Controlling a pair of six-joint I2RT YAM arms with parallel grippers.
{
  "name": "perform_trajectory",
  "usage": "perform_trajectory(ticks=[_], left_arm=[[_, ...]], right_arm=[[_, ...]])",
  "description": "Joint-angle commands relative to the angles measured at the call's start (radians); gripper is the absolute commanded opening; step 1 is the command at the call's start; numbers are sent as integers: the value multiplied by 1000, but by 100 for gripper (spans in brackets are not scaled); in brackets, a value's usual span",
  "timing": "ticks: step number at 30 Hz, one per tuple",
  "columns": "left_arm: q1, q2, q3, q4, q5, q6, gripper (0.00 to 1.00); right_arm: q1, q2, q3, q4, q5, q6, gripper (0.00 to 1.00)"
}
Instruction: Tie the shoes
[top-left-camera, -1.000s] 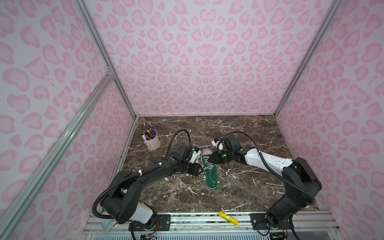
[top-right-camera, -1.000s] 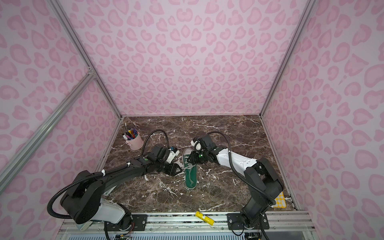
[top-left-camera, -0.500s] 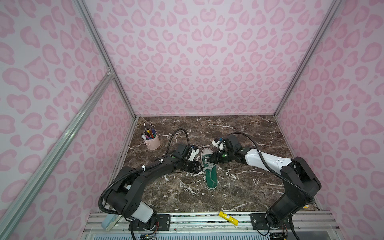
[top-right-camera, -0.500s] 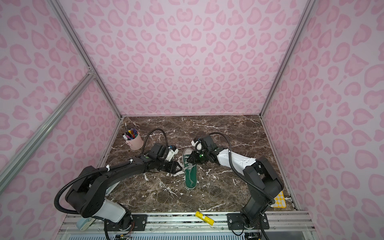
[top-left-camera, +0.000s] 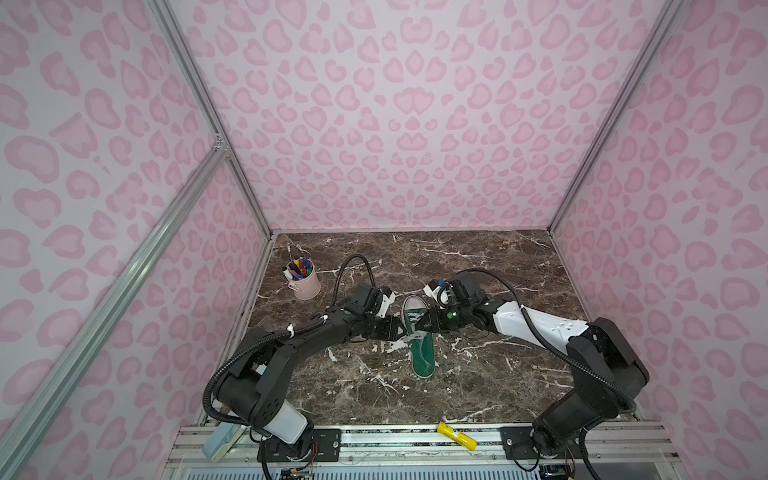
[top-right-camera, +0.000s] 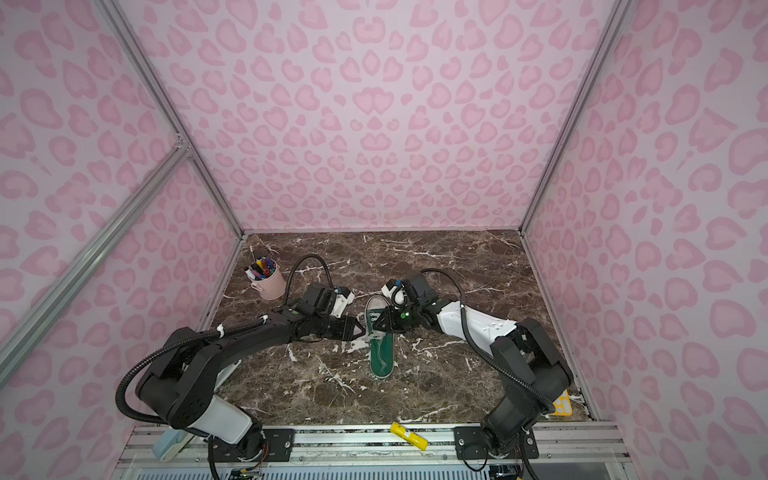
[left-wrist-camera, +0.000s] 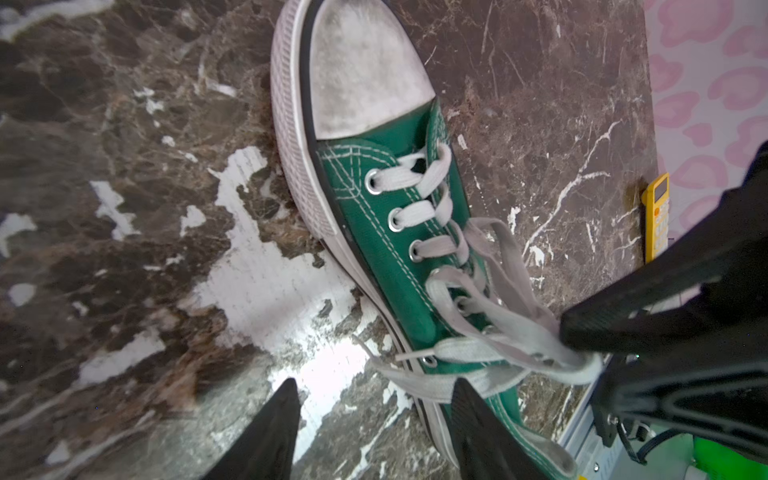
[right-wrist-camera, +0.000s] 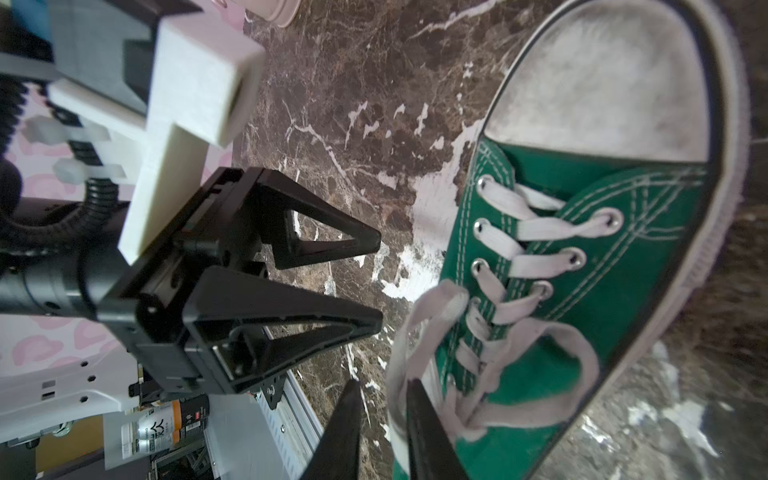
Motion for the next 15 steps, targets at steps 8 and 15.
perform_trajectory(ticks=[8, 15], left_arm=[[8, -19, -1, 51, 5, -35, 63], [16, -40, -19, 36, -20, -24, 63]], right_arm=[[61, 42, 129, -372, 43, -236, 24], [71, 16, 208, -517, 140, -290, 29]])
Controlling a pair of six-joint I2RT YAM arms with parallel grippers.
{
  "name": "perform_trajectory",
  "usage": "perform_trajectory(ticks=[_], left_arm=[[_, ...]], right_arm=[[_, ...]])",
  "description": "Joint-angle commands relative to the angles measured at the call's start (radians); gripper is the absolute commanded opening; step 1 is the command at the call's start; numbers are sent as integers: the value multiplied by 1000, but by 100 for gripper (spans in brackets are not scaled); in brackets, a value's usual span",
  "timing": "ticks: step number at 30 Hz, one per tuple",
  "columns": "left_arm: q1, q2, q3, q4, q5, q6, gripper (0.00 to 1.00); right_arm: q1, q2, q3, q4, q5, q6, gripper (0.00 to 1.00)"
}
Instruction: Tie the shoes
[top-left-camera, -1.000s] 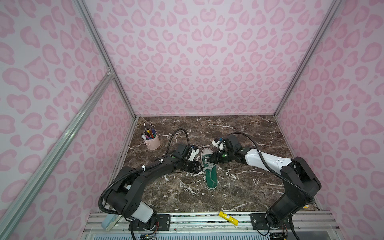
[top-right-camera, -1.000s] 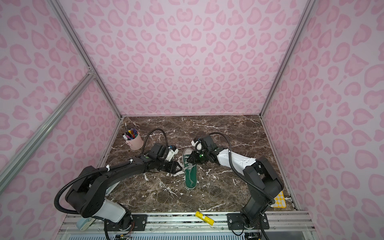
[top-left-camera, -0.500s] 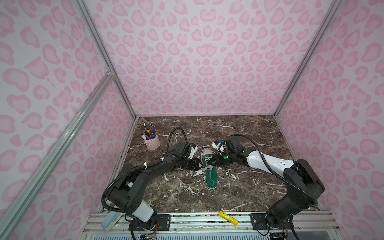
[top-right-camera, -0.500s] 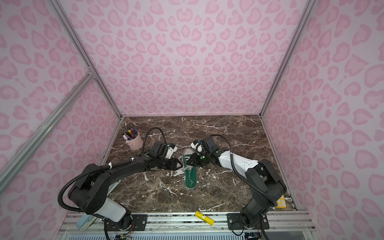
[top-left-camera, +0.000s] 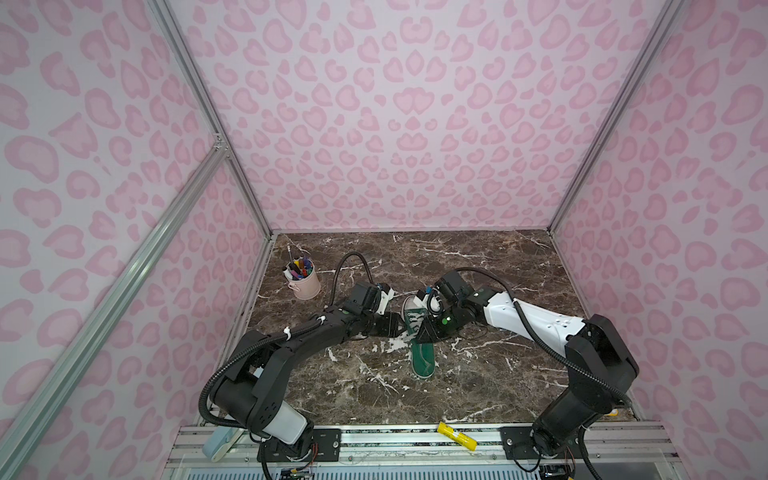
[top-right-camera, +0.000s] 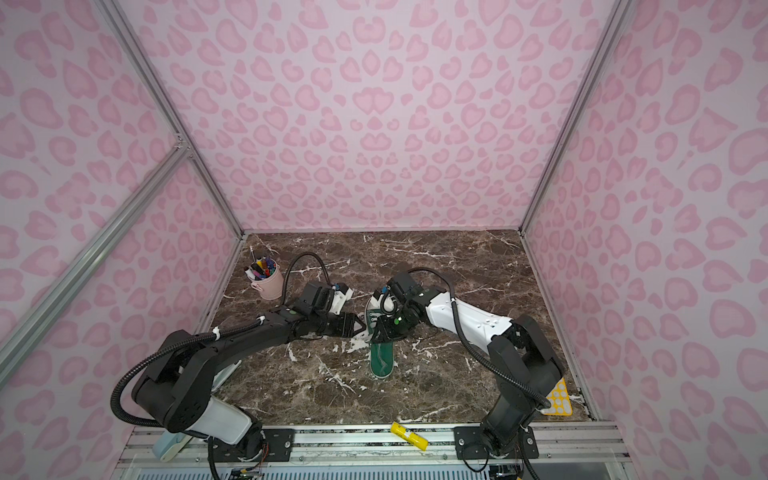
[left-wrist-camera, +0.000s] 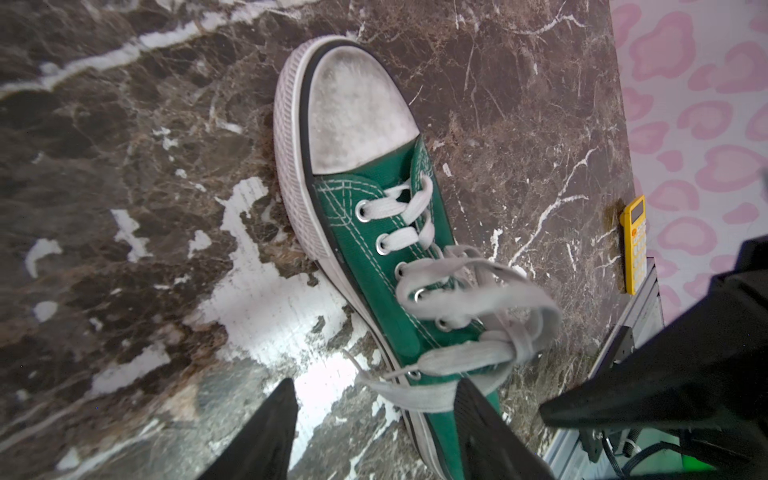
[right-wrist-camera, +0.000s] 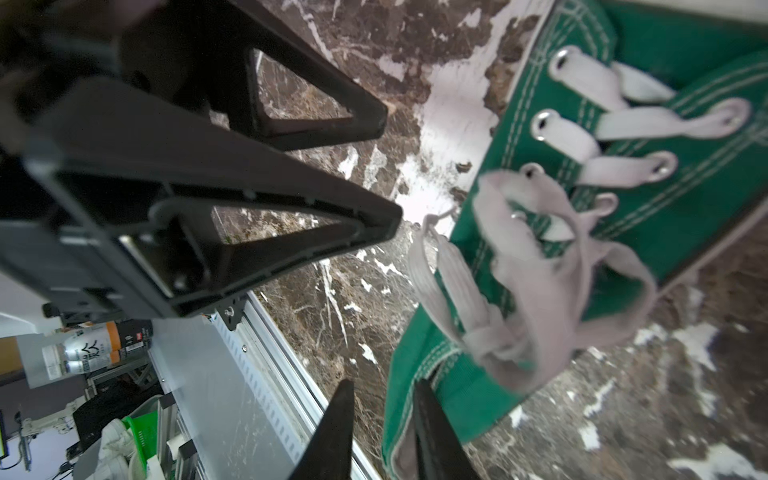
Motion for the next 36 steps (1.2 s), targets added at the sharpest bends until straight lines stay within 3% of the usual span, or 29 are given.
perform_trajectory(ticks=[1, 6, 10, 14, 22, 29, 33, 36], left_arm=[[7, -16, -16, 5, -15, 7, 62], [27, -39, -43, 0, -32, 5, 63], [55, -53, -49, -12, -22, 8, 63], [61, -44, -42, 3, 42, 29, 63], [48, 52, 50, 30, 177, 61, 63], [16, 147, 155, 20, 210, 61, 64], [13, 144, 153, 26, 193, 45, 66], [15, 130, 137, 32, 185, 29, 66]], right_arm=[[1, -20, 36, -102, 69, -53, 30], [-9, -5, 106, -142, 166, -65, 30], [-46, 27, 139, -133, 241, -55, 24], [-92, 79, 183, -133, 245, -58, 20], [-137, 140, 177, -108, 169, -58, 18], [-162, 98, 129, -72, 109, -59, 19], [-159, 86, 79, 35, -30, -12, 30], [-142, 91, 67, 93, -58, 14, 36]])
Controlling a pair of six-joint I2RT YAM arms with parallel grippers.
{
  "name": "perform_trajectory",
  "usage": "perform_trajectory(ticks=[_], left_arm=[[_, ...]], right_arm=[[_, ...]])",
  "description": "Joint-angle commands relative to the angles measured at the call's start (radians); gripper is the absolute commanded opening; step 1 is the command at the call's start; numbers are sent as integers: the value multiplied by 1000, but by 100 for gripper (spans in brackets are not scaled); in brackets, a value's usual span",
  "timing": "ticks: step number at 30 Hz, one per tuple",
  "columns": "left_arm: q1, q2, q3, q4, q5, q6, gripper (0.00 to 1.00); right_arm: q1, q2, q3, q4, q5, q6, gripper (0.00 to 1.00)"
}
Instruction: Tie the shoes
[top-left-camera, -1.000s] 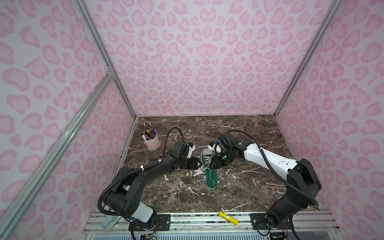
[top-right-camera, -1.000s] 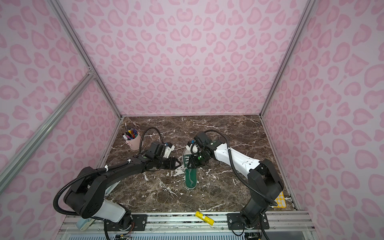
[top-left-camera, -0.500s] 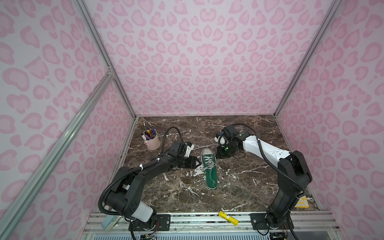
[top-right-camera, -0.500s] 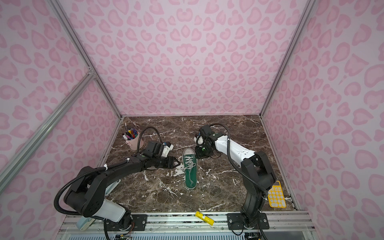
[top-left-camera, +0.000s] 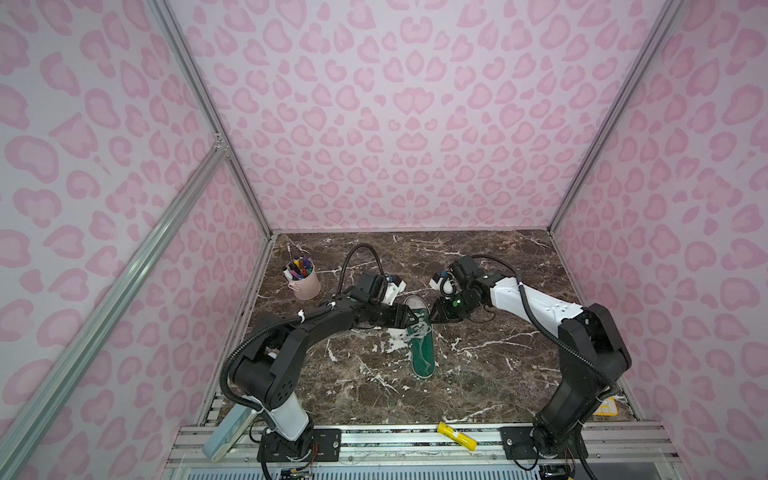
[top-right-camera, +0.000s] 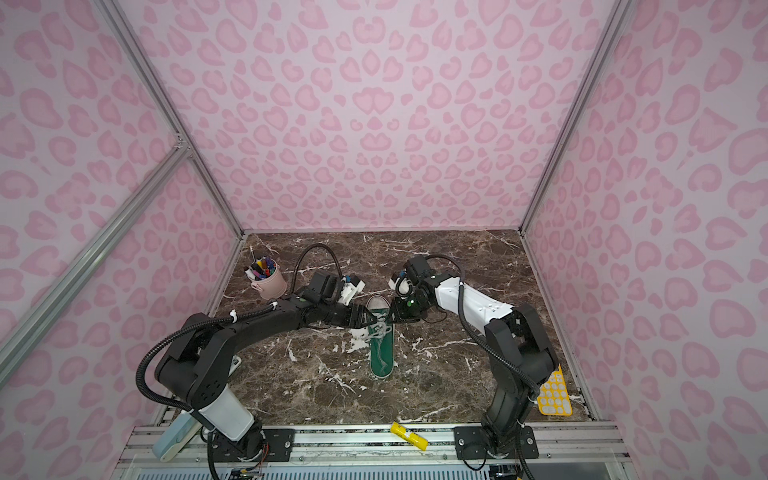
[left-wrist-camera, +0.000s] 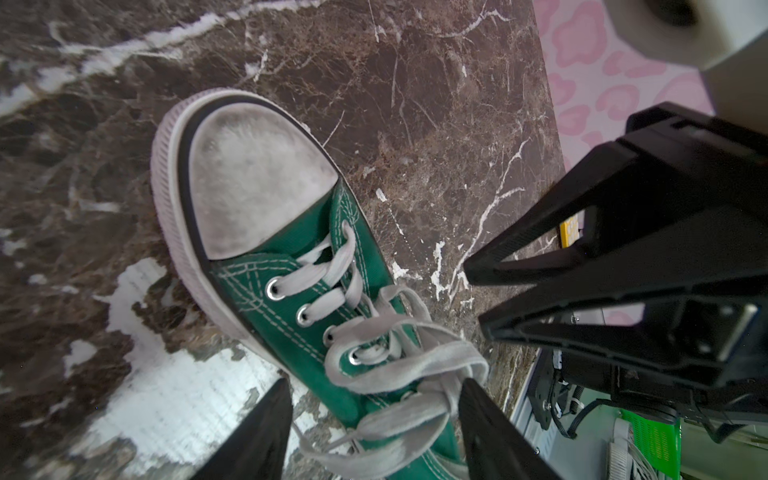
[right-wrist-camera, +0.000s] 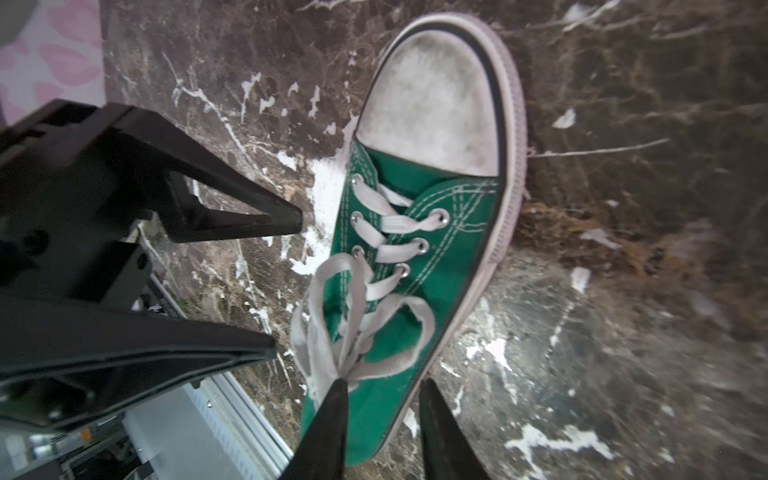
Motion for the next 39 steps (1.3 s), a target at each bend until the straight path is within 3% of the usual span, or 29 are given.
perform_trajectory(ticks=[1, 5, 10, 15, 23, 39], left_arm=[[5, -19, -16, 23, 3, -23, 66], [19, -40, -55, 48, 8, -50, 67], [30, -66, -82, 46, 1, -61, 66], [33, -77, -103, 63, 11, -75, 67], [35, -71, -122, 118, 55, -110, 66], [29, -21, -142, 232, 157, -169, 65]], right_arm=[[19, 15, 1, 88, -78, 31, 37], [44, 54, 21, 90, -85, 30, 41], [54, 79, 32, 66, -57, 22, 38], [57, 67, 22, 76, -70, 20, 16], [57, 5, -47, 142, -120, 36, 2], [49, -70, -161, 271, -185, 84, 1]])
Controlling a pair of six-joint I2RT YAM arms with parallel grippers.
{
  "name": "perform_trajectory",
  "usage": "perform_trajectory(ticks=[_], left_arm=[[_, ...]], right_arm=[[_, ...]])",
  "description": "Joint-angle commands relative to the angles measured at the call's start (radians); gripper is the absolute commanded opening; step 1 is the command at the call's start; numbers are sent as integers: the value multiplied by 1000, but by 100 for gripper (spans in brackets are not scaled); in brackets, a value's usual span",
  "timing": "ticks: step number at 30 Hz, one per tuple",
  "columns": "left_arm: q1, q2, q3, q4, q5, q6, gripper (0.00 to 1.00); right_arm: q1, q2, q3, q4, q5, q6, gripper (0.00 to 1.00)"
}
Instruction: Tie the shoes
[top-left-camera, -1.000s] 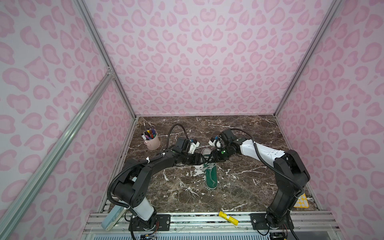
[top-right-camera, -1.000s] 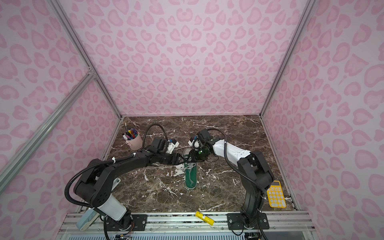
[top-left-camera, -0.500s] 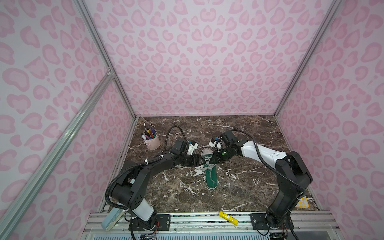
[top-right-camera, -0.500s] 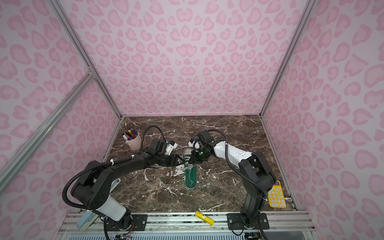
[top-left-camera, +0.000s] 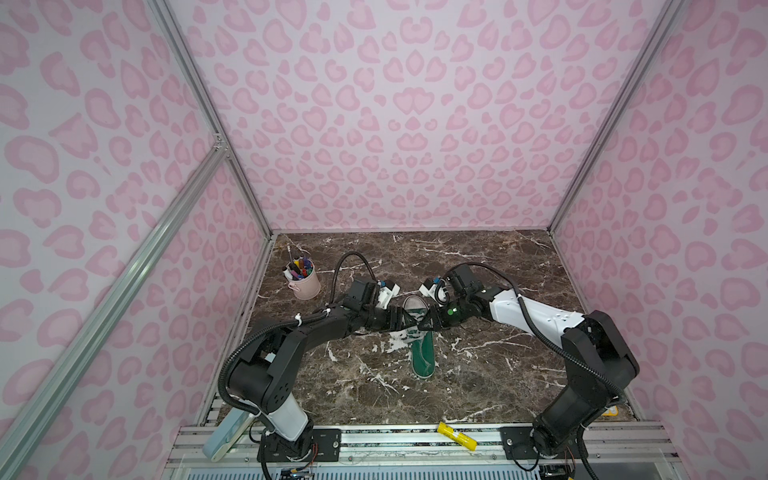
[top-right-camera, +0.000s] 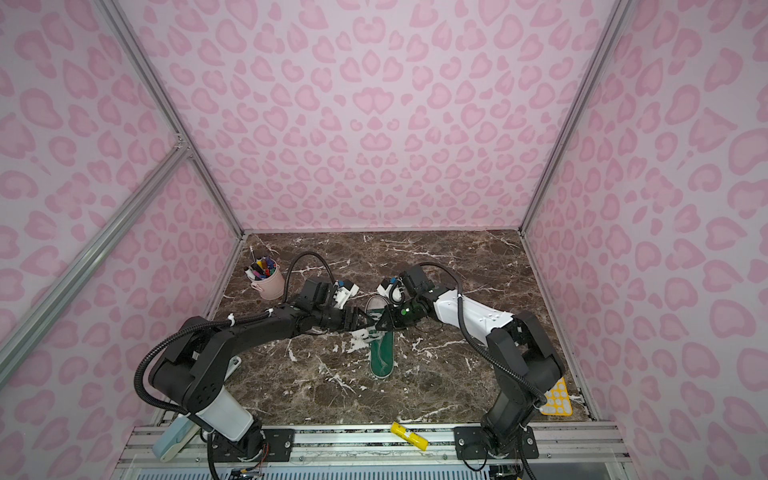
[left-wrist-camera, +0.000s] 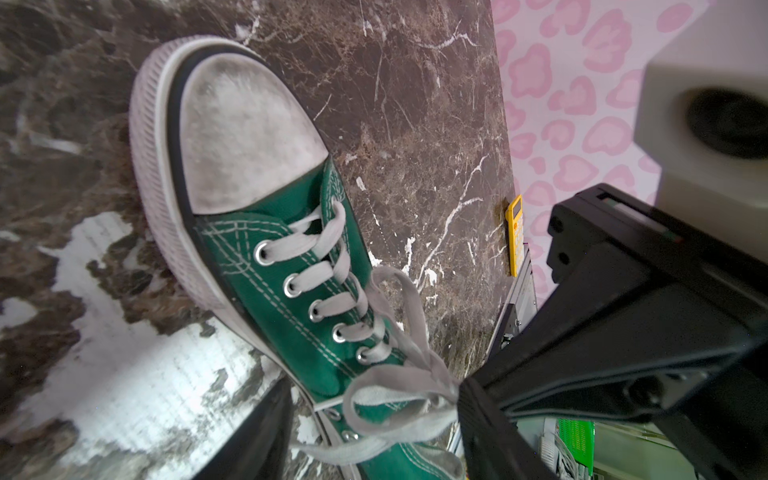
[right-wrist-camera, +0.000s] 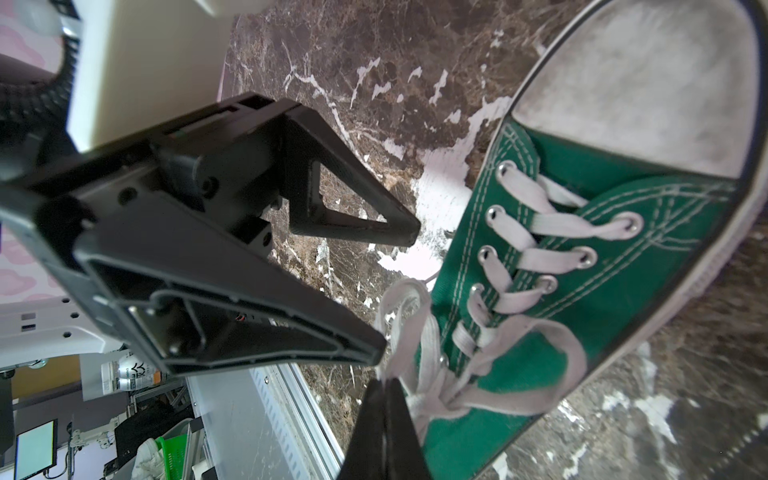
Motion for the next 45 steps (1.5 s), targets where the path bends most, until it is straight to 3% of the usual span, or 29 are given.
perform_trajectory(ticks=[1, 11, 19, 21, 25, 29, 33, 38, 45], left_arm=[[0, 0, -23, 65, 34, -23, 65], [0, 15, -71, 222, 90, -123, 60], [-5, 33, -67, 236, 109, -142, 56], [-10, 34, -67, 238, 108, -140, 52], [-14, 37, -64, 232, 100, -137, 30], [-15, 15, -42, 163, 65, -93, 11], [-17, -21, -22, 58, 41, -34, 8], [-38, -65, 8, -97, 10, 55, 8], [-72, -100, 8, -163, -13, 80, 7]], right_arm=[[-6, -9, -30, 73, -30, 36, 1], [-25, -35, -138, 270, -64, 114, 2], [-28, -35, -157, 292, -83, 115, 2], [-28, -32, -157, 294, -90, 115, 2], [-28, -32, -149, 269, -85, 104, 3], [-28, -43, -133, 210, -66, 74, 19], [-40, -64, -116, 130, -18, 35, 31], [-49, -33, 18, -117, 144, -97, 29], [-4, 67, 201, -307, 284, -188, 23]])
